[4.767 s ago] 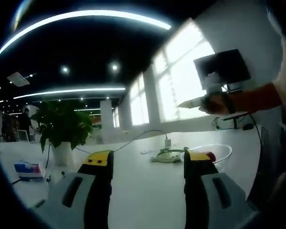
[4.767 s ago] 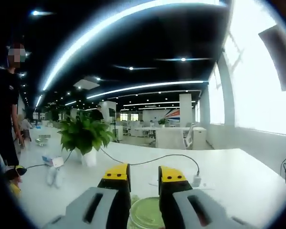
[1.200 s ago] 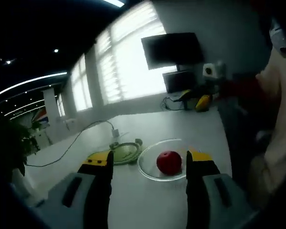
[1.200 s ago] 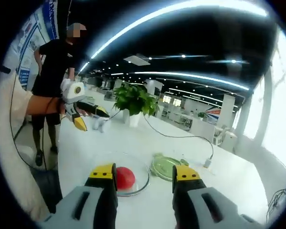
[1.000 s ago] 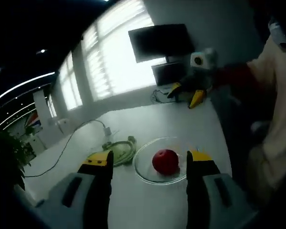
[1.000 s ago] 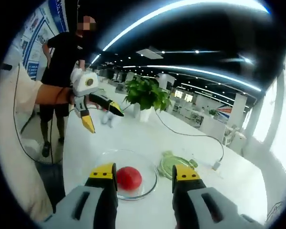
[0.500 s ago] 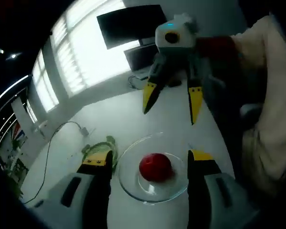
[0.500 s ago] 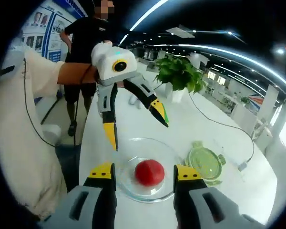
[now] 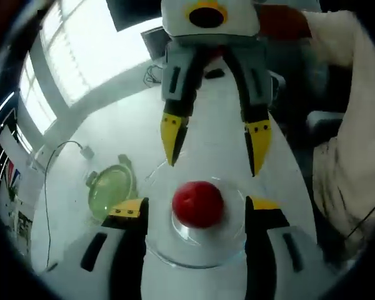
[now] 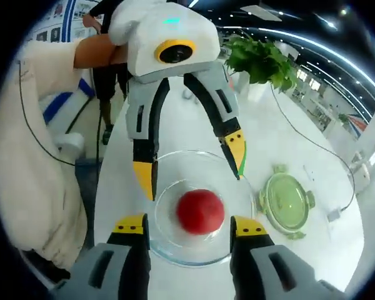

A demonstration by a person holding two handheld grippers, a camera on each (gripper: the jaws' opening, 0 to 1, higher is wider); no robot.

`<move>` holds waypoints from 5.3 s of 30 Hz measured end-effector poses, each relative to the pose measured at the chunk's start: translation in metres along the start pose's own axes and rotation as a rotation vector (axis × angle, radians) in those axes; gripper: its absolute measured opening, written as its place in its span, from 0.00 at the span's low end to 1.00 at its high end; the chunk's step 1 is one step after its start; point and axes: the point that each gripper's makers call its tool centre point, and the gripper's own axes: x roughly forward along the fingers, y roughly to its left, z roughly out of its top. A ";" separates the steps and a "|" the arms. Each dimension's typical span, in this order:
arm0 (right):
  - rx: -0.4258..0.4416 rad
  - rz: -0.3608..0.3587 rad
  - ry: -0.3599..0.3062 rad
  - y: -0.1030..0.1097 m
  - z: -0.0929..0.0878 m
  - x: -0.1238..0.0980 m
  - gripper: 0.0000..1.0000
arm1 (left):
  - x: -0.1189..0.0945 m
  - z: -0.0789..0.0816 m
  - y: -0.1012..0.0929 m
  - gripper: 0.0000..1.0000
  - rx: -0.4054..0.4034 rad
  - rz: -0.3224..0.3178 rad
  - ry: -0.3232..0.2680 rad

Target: Open container latches remove lid place lid upside down on tabletop take tomato from container place on tabletop

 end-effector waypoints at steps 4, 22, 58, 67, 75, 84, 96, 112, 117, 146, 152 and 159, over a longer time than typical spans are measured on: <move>0.008 0.030 0.036 -0.002 -0.004 0.012 0.48 | 0.006 -0.007 0.002 0.52 -0.024 -0.022 0.025; -0.008 0.089 0.137 -0.004 -0.029 0.042 0.49 | 0.033 -0.032 0.004 0.48 -0.035 -0.094 0.116; 0.028 0.097 0.149 -0.002 -0.035 0.068 0.43 | 0.048 -0.043 0.003 0.38 -0.067 -0.091 0.131; 0.036 0.105 0.132 -0.004 -0.035 0.067 0.42 | 0.048 -0.042 0.004 0.35 -0.072 -0.087 0.144; 0.052 0.100 0.134 -0.006 -0.034 0.062 0.42 | 0.043 -0.037 0.004 0.35 -0.050 -0.075 0.145; 0.040 0.074 0.130 -0.012 -0.020 0.045 0.41 | 0.026 -0.022 0.010 0.35 -0.015 -0.046 0.137; 0.017 0.026 0.151 -0.022 -0.010 0.003 0.41 | 0.008 0.016 0.020 0.35 0.029 -0.011 0.108; 0.076 -0.030 0.175 -0.020 -0.042 -0.052 0.41 | 0.029 0.075 0.012 0.35 0.109 -0.050 0.071; 0.108 -0.046 0.189 -0.018 -0.065 -0.066 0.41 | 0.049 0.091 0.008 0.35 0.130 -0.077 0.057; 0.253 -0.012 0.221 0.004 -0.173 -0.062 0.41 | 0.151 0.111 -0.037 0.35 0.172 -0.217 0.071; 0.257 -0.015 0.228 -0.001 -0.184 -0.057 0.41 | 0.162 0.107 -0.037 0.35 0.166 -0.222 0.070; 0.265 0.001 0.234 0.002 -0.192 -0.050 0.41 | 0.172 0.101 -0.039 0.35 0.158 -0.238 0.078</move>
